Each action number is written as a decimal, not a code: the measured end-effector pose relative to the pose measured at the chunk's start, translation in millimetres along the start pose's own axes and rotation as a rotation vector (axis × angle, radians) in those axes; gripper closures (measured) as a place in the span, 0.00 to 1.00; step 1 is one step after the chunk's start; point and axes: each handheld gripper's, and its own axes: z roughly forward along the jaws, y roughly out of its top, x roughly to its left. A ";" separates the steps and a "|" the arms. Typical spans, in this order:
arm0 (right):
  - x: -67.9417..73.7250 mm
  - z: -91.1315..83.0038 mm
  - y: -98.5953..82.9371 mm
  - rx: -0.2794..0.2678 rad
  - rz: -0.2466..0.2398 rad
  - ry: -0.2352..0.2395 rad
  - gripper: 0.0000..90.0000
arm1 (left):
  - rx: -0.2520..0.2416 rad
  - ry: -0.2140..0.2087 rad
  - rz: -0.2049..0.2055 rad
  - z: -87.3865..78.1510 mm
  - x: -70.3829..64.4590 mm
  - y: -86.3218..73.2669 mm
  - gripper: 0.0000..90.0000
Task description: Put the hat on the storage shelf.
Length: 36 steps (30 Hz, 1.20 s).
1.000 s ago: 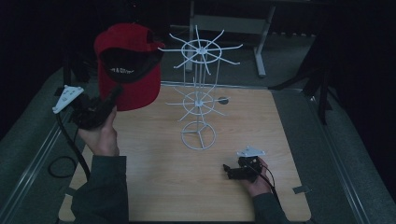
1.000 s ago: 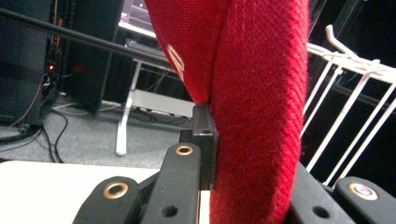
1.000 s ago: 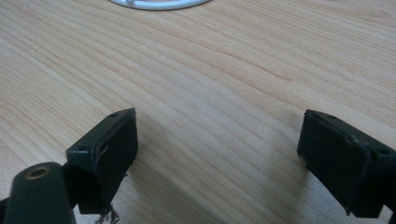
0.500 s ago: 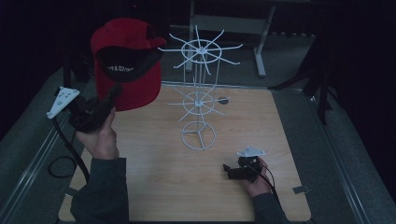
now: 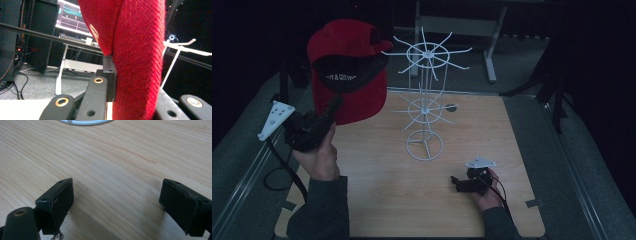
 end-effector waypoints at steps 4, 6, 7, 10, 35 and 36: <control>0.0 0.0 0.0 0.000 0.000 0.000 0.13 | 0.010 0.007 0.016 -3.8 -3.0 -8.0 0.94; 0.0 0.0 0.0 0.000 0.000 0.000 0.13 | 0.011 0.004 0.006 -4.4 -2.0 -10.3 0.94; 0.0 0.0 0.0 0.000 0.000 0.000 0.13 | 0.011 0.007 0.005 -4.2 -1.5 -10.3 0.94; 0.0 0.0 0.0 0.000 0.000 0.000 0.13 | 0.004 0.015 0.008 -3.4 -0.5 -6.7 0.94; 0.0 0.0 0.0 0.000 0.000 0.000 0.13 | -0.036 0.001 0.075 -17.2 -14.2 -37.7 0.94; 0.0 0.0 0.0 0.000 0.000 0.000 0.13 | -0.029 0.006 0.086 -17.2 -14.7 -43.3 0.94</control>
